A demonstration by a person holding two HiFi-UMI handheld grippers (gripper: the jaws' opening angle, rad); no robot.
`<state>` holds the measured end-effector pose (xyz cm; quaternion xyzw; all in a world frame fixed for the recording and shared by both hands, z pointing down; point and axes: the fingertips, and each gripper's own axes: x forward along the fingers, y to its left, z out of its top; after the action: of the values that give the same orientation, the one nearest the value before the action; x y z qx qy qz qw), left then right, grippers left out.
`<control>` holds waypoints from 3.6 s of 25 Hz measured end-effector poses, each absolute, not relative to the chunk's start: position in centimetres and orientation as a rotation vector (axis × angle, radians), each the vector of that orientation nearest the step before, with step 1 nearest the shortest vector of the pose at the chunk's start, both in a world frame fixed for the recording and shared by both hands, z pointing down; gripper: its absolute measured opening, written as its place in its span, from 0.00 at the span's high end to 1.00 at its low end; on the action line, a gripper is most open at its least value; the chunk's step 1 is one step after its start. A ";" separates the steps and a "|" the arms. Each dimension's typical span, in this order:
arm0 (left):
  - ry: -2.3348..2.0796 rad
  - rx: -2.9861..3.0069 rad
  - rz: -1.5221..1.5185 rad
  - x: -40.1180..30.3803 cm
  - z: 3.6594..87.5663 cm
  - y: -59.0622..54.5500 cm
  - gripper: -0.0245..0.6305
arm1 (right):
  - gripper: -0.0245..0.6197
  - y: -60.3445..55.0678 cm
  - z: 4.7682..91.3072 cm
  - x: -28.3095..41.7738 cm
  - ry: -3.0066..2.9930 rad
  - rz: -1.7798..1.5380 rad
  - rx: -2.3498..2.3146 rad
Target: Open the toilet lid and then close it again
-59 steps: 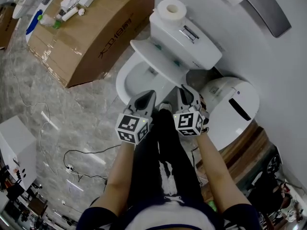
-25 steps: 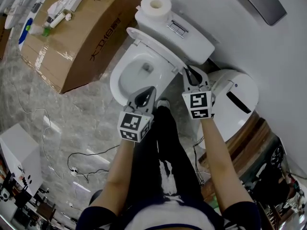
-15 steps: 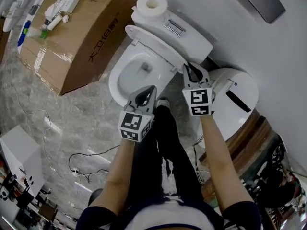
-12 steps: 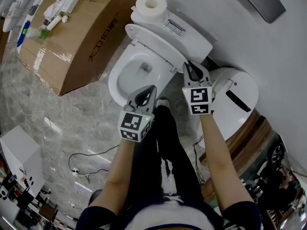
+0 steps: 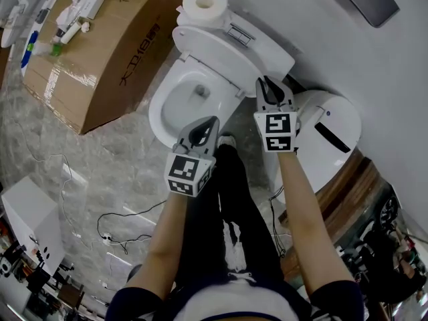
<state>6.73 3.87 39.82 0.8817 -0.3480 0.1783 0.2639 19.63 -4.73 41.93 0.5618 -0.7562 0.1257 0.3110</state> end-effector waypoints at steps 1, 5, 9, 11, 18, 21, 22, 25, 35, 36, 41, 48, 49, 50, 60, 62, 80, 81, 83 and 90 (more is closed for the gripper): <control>-0.939 2.384 0.482 6.8 39.9 3.9 0.95 | 0.90 -4.8 42.0 19.6 -1.996 0.332 1.482; -0.937 2.386 0.488 7.1 39.9 4.0 0.95 | 0.90 -4.9 42.1 19.7 -1.999 0.343 1.477; -0.948 2.391 0.483 7.3 39.7 3.6 0.95 | 0.90 -4.6 41.9 19.6 -1.994 0.348 1.471; -0.956 2.402 0.476 7.4 39.4 3.3 0.95 | 0.88 -4.3 41.2 19.4 -1.989 0.284 1.470; -0.975 2.431 0.444 7.8 38.6 2.3 0.95 | 0.91 -1.7 37.6 17.6 -2.111 0.036 1.469; -0.987 2.471 0.492 8.0 38.5 2.2 0.96 | 0.93 -0.7 37.2 17.2 -2.146 0.040 1.441; -0.997 2.474 0.504 8.0 38.6 2.1 0.96 | 0.93 -0.5 37.3 17.2 -2.144 0.043 1.433; -1.013 2.448 0.498 8.0 38.8 1.9 0.96 | 0.93 0.2 38.2 17.6 -2.130 0.108 1.446; -1.003 2.428 0.503 8.2 39.1 2.2 0.96 | 0.88 -1.5 40.5 19.9 -1.997 0.210 1.439; -1.005 2.429 0.506 8.1 39.1 2.2 0.96 | 0.87 -1.8 40.6 19.9 -2.000 0.214 1.432; -0.979 2.427 0.486 8.5 39.0 2.7 0.96 | 0.78 -2.7 41.7 19.4 -2.015 0.265 1.361; -0.955 2.431 0.473 8.8 39.0 3.2 0.96 | 0.90 -3.7 42.4 19.7 -1.974 0.272 1.370; -0.952 2.431 0.468 8.9 39.0 3.3 0.95 | 0.90 -3.7 42.3 19.8 -1.977 0.279 1.374; -0.947 2.431 0.464 9.0 38.9 3.4 0.96 | 0.90 -3.6 42.2 19.9 -1.983 0.291 1.376; -0.966 2.414 0.461 8.5 38.8 3.7 0.95 | 0.90 -2.6 42.0 18.9 -2.015 0.324 1.386; -0.968 2.413 0.462 8.4 38.9 3.7 0.95 | 0.90 -2.3 42.0 18.6 -2.031 0.330 1.374; -1.013 2.373 0.469 6.8 39.3 4.5 0.95 | 0.90 0.8 42.3 15.4 -2.089 0.358 1.283; -1.012 2.371 0.471 6.7 39.3 4.6 0.95 | 0.90 1.0 42.3 15.3 -2.091 0.358 1.281; -1.010 2.369 0.474 6.6 39.4 4.8 0.95 | 0.90 1.3 42.3 15.0 -2.095 0.362 1.274; -1.005 2.361 0.484 6.4 39.7 5.1 0.95 | 0.90 2.4 42.5 14.1 -2.117 0.378 1.236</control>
<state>6.41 5.13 39.70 0.8726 -0.3713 0.1787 0.2623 14.07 2.39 42.55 0.4712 -0.8073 0.1441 0.3247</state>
